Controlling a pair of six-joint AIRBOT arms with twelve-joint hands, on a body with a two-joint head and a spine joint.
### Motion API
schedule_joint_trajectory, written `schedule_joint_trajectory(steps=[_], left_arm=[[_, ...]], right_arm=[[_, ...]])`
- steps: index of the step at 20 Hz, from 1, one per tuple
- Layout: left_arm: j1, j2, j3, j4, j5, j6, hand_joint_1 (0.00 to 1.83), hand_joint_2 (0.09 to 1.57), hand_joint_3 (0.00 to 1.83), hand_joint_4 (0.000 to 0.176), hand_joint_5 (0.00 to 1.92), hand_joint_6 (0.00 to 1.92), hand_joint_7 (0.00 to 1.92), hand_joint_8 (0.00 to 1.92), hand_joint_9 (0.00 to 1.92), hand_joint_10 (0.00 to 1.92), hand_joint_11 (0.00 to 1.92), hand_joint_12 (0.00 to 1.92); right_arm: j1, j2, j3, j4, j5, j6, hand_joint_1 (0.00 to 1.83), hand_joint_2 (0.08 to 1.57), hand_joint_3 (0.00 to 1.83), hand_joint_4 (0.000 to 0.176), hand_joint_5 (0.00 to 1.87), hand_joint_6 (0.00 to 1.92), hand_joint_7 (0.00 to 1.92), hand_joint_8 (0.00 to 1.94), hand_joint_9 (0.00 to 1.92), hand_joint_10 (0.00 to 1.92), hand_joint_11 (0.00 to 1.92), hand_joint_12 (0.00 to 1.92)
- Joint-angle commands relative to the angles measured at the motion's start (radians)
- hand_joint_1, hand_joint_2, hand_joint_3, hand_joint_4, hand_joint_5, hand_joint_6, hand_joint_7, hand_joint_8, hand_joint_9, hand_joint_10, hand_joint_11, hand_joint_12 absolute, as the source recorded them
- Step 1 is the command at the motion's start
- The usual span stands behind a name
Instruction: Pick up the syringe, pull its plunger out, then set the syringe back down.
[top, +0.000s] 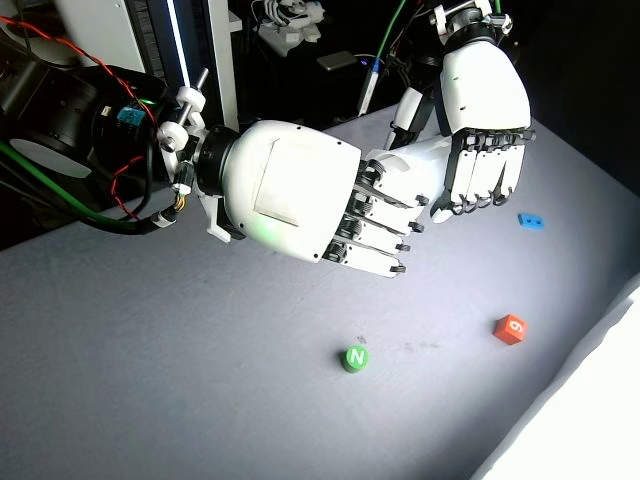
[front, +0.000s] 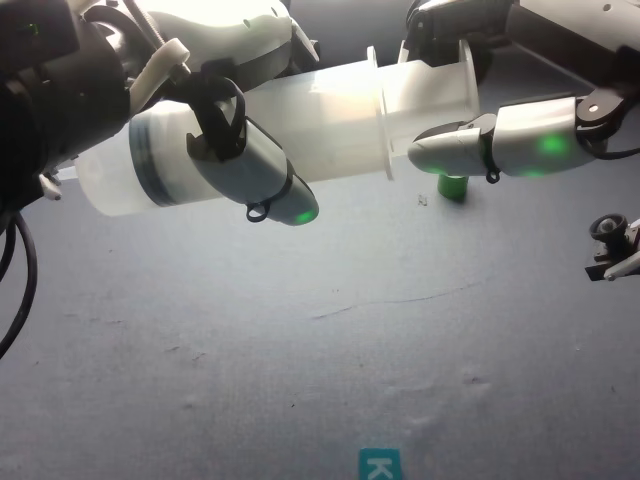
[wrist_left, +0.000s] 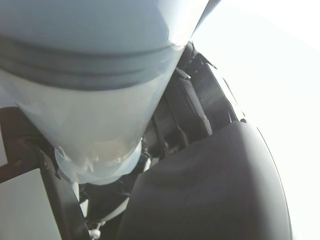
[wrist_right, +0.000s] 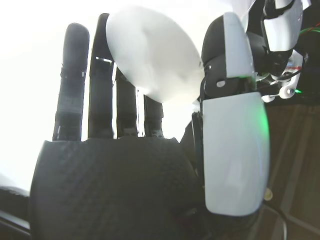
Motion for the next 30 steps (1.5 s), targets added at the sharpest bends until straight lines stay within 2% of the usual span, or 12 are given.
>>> schedule_joint_trajectory(steps=[1, 2, 4, 10, 14, 17, 25, 29, 30], left_arm=[[-0.019, 0.005, 0.002, 0.055, 0.022, 0.011, 1.24, 1.15, 0.0, 0.0, 0.94, 0.86, 0.9, 1.34, 0.78, 1.11, 0.51, 1.36], [-0.019, 0.005, 0.002, 0.055, 0.022, 0.011, 1.24, 1.15, 0.0, 0.0, 0.94, 0.86, 0.9, 1.34, 0.78, 1.11, 0.51, 1.35], [-0.02, 0.006, 0.002, 0.055, 0.022, 0.011, 1.24, 1.15, 0.0, 0.0, 0.93, 0.88, 0.9, 1.34, 0.78, 1.1, 0.49, 1.37], [-0.02, 0.013, 0.003, 0.051, 0.022, 0.015, 1.24, 1.15, 0.0, 0.0, 0.95, 0.85, 0.9, 1.35, 0.77, 1.15, 0.51, 1.38], [-0.02, 0.013, 0.003, 0.046, 0.022, 0.018, 1.24, 1.15, 0.0, 0.0, 0.96, 0.83, 0.91, 1.34, 0.79, 1.15, 0.52, 1.39], [-0.021, 0.013, 0.003, 0.044, 0.022, 0.018, 1.23, 1.16, 0.0, 0.0, 0.94, 0.87, 0.86, 1.39, 0.76, 1.14, 0.51, 1.37], [-0.028, 0.013, 0.003, 0.038, 0.016, 0.019, 1.24, 1.14, 0.0, 0.0, 0.97, 0.83, 0.9, 1.32, 0.8, 1.08, 0.52, 1.33], [-0.028, 0.013, 0.004, 0.035, 0.016, 0.02, 1.24, 1.15, 0.0, 0.0, 0.95, 0.86, 0.91, 1.32, 0.81, 1.09, 0.52, 1.35], [-0.028, 0.013, 0.004, 0.035, 0.016, 0.02, 1.24, 1.15, 0.0, 0.0, 0.96, 0.85, 0.91, 1.32, 0.81, 1.11, 0.52, 1.37]], right_arm=[[0.007, 0.012, 0.004, -0.001, 0.12, 0.008, 1.17, 1.2, 0.0, 0.014, 0.81, 1.19, 0.84, 1.3, 0.69, 1.04, 0.39, 1.5], [0.005, 0.015, 0.004, -0.001, 0.12, 0.008, 1.17, 1.2, 0.0, 0.007, 0.81, 1.18, 0.83, 1.32, 0.69, 1.05, 0.4, 1.51], [-0.006, 0.023, 0.004, -0.001, 0.12, 0.008, 1.18, 1.18, 0.0, 0.012, 0.85, 1.13, 0.87, 1.25, 0.74, 1.0, 0.44, 1.47], [-0.016, 0.054, 0.005, -0.001, 0.12, 0.008, 1.18, 1.19, 0.0, 0.001, 0.84, 1.14, 0.84, 1.33, 0.7, 1.07, 0.44, 1.5], [-0.012, 0.066, 0.014, -0.001, 0.12, 0.008, 1.17, 1.19, 0.0, 0.02, 0.84, 1.16, 0.84, 1.28, 0.71, 1.0, 0.43, 1.48], [-0.007, 0.075, 0.024, -0.001, 0.12, 0.012, 1.17, 1.19, 0.0, 0.022, 0.86, 1.13, 0.82, 1.3, 0.69, 0.99, 0.41, 1.48], [0.001, 0.118, 0.028, -0.001, 0.119, 0.021, 1.16, 1.21, 0.0, 0.009, 0.8, 1.2, 0.83, 1.33, 0.7, 1.07, 0.41, 1.52], [0.001, 0.132, 0.028, -0.001, 0.119, 0.022, 1.16, 1.21, 0.0, 0.015, 0.82, 1.19, 0.81, 1.34, 0.67, 1.07, 0.39, 1.53], [0.002, 0.136, 0.028, -0.001, 0.119, 0.023, 1.16, 1.21, 0.0, 0.012, 0.8, 1.2, 0.82, 1.34, 0.67, 1.08, 0.4, 1.53]])
